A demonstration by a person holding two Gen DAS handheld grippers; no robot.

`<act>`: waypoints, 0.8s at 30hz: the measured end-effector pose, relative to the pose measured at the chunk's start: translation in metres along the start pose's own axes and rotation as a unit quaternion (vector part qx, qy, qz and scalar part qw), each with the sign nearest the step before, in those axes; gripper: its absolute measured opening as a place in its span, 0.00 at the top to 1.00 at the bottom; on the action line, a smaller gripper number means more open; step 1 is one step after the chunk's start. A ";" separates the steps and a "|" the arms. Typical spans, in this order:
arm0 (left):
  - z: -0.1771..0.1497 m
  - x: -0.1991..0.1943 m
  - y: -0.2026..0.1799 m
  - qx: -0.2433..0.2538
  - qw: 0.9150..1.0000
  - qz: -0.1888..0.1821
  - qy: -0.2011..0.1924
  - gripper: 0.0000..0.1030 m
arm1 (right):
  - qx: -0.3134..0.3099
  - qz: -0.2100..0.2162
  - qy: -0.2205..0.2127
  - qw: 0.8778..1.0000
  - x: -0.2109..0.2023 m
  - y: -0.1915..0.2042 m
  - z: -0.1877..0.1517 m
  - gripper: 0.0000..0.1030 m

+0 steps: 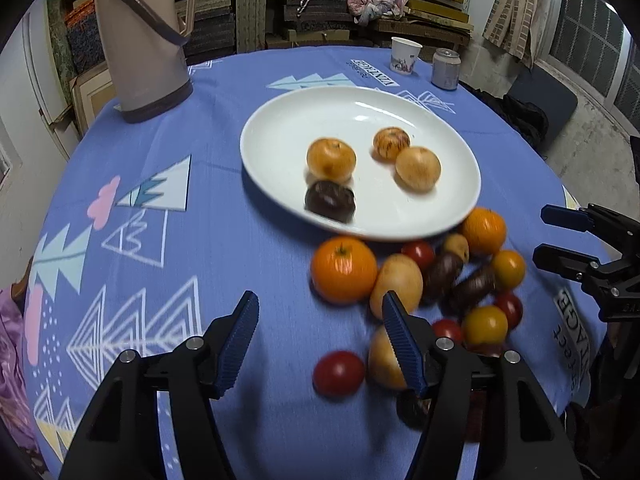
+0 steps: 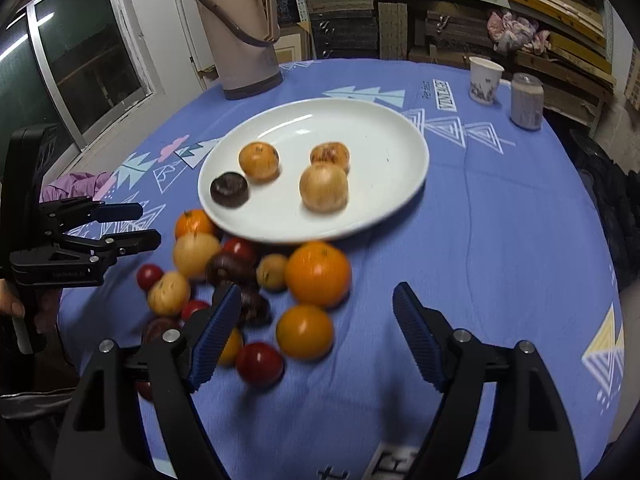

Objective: Organize fruits
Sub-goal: 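Withdraw both tools from the plate back toward the fruit cluster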

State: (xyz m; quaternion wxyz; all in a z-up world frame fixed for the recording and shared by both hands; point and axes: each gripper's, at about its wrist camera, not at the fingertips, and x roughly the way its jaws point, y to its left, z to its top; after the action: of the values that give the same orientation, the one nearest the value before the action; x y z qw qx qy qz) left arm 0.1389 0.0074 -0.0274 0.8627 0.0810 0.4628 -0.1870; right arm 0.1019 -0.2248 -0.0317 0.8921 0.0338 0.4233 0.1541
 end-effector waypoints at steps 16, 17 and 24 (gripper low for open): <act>-0.048 0.001 -0.003 0.005 1.000 -0.006 0.025 0.37 | 0.017 0.011 -0.003 1.000 -0.016 0.001 -0.036 0.19; -0.049 0.004 -0.002 0.004 1.000 -0.004 0.030 0.37 | 0.015 0.013 -0.001 1.000 -0.015 0.001 -0.036 0.19; -0.048 0.012 0.002 -0.003 0.999 -0.005 0.037 0.37 | 0.017 0.020 0.012 1.000 -0.010 0.003 -0.042 0.19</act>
State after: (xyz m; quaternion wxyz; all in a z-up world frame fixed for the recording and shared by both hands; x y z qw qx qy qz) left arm 0.1084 0.0216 -0.0642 0.8441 0.0834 0.4957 -0.1866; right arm 0.0630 -0.2283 -0.0511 0.8832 0.0555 0.4355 0.1648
